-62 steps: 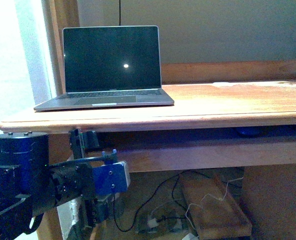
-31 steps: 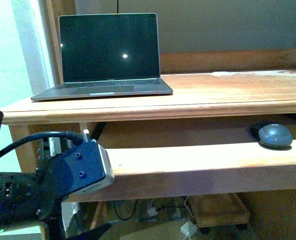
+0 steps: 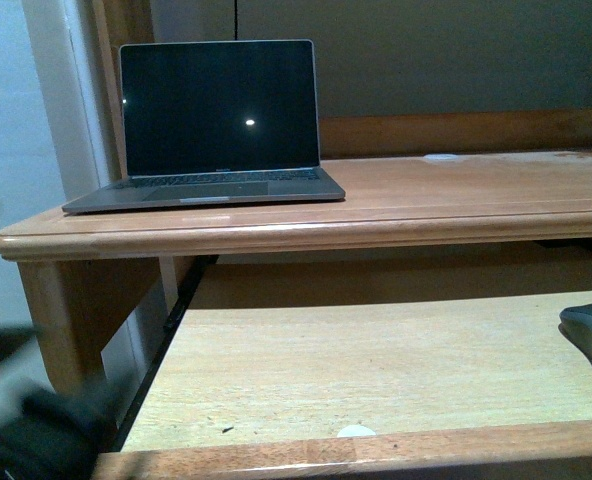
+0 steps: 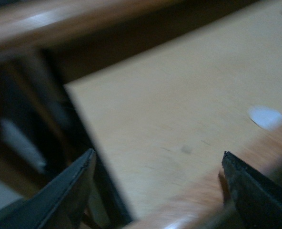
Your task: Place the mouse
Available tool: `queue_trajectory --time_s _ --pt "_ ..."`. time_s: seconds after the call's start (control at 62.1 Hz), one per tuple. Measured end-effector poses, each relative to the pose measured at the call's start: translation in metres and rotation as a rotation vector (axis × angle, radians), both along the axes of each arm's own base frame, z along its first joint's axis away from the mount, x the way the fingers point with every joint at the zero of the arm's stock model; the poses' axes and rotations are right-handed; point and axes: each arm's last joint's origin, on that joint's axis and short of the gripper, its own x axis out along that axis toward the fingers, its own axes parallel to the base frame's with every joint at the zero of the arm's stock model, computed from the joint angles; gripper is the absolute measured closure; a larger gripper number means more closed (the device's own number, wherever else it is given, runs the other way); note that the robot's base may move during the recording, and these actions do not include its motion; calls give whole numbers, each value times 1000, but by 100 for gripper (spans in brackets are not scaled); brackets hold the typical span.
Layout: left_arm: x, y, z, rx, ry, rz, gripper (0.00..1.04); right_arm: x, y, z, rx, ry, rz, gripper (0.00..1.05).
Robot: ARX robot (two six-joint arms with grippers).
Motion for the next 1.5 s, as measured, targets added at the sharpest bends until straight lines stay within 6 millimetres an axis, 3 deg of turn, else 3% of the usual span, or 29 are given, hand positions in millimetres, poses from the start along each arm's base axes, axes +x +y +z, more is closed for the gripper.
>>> queue_trajectory --time_s 0.081,0.161,0.242,0.37,0.58,0.725,0.854,1.144,1.289,1.45,1.498 --pt "-9 12 -2 -35 -13 53 54 4 -5 10 12 68 -120 7" --pt "-18 19 -10 -41 9 42 67 15 -10 31 19 10 -161 7" --pt "-25 26 -15 -47 17 36 81 36 -14 61 18 -68 -173 7" --pt "-35 36 -16 -57 8 46 102 76 -7 80 -18 -28 -98 7" --pt "-50 47 -23 -63 3 44 102 128 26 70 -138 182 58 7" --pt "-59 54 -32 -62 17 40 102 156 32 67 -218 254 47 7" --pt "-65 64 -29 -64 5 54 102 168 35 59 -242 307 43 7" --pt "-74 64 -26 -65 -5 49 102 198 40 34 -294 422 -7 7" --pt "-78 64 -25 -65 -8 49 102 207 41 34 -256 459 -30 8" --pt "-82 64 -25 -65 -9 48 102 209 40 33 -164 477 -5 30" --pt "-84 64 -25 -65 -10 48 102 209 38 34 -121 483 3 42"
